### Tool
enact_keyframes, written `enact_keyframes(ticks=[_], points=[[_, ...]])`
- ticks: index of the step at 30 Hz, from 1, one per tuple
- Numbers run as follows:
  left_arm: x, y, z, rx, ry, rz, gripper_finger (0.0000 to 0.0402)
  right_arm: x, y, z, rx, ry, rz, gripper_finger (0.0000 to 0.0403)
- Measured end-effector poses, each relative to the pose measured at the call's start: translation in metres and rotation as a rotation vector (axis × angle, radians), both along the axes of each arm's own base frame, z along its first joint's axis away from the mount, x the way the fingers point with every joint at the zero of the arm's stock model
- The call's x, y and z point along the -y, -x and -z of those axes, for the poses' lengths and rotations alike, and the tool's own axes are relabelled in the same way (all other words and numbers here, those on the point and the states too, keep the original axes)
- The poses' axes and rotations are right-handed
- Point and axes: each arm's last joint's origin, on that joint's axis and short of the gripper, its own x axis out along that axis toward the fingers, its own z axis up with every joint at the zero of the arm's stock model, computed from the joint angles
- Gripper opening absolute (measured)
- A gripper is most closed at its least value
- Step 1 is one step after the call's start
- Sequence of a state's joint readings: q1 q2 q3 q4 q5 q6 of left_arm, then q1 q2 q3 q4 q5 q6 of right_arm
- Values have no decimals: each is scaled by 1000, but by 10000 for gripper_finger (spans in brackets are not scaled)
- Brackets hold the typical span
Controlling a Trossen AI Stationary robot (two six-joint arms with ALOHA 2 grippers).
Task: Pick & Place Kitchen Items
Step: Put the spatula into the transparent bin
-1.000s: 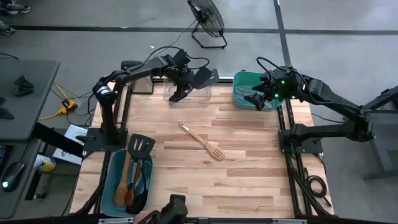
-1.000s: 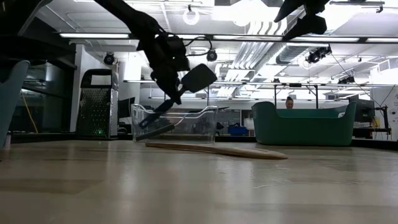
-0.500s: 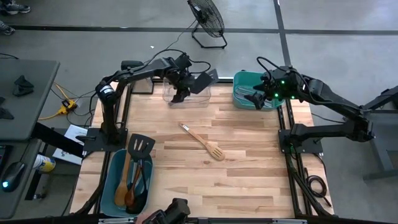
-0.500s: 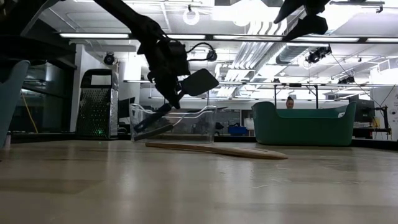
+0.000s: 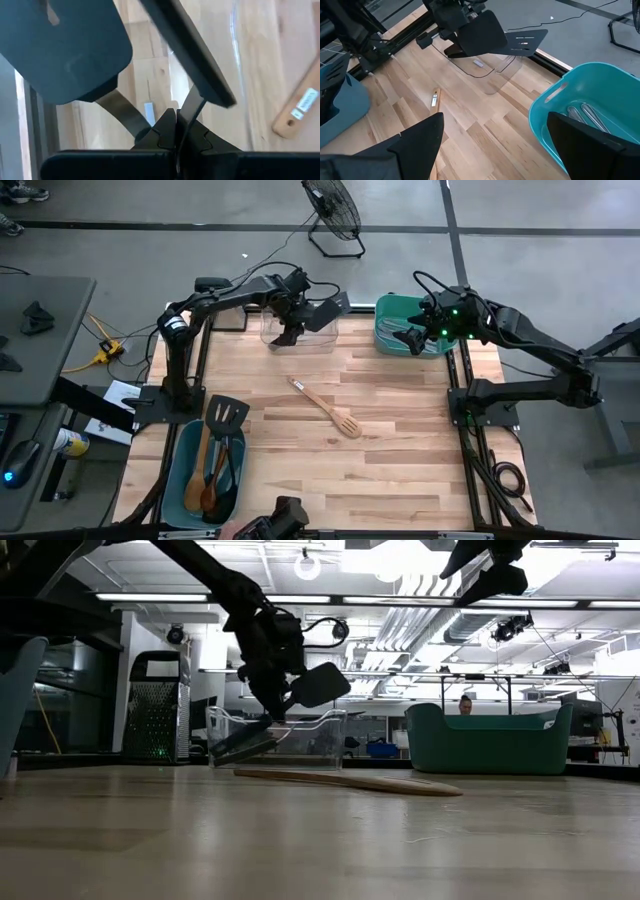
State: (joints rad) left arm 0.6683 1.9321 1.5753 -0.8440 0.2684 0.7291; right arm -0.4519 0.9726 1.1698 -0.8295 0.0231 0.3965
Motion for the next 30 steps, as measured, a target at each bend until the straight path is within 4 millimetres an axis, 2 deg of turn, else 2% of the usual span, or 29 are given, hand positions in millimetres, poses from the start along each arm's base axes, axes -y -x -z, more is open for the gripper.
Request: enact_keyframes(ticks=[14, 25, 30], points=[[1, -4, 6, -51, -53, -9, 44, 0, 0, 0, -2, 0, 0, 349], [-4, -4, 6, -112, -186, -76, 178, 0, 0, 0, -5, -2, 0, 349], [-5, -3, 4, -137, -223, -96, 217, 0, 0, 0, -4, -4, -3, 349]])
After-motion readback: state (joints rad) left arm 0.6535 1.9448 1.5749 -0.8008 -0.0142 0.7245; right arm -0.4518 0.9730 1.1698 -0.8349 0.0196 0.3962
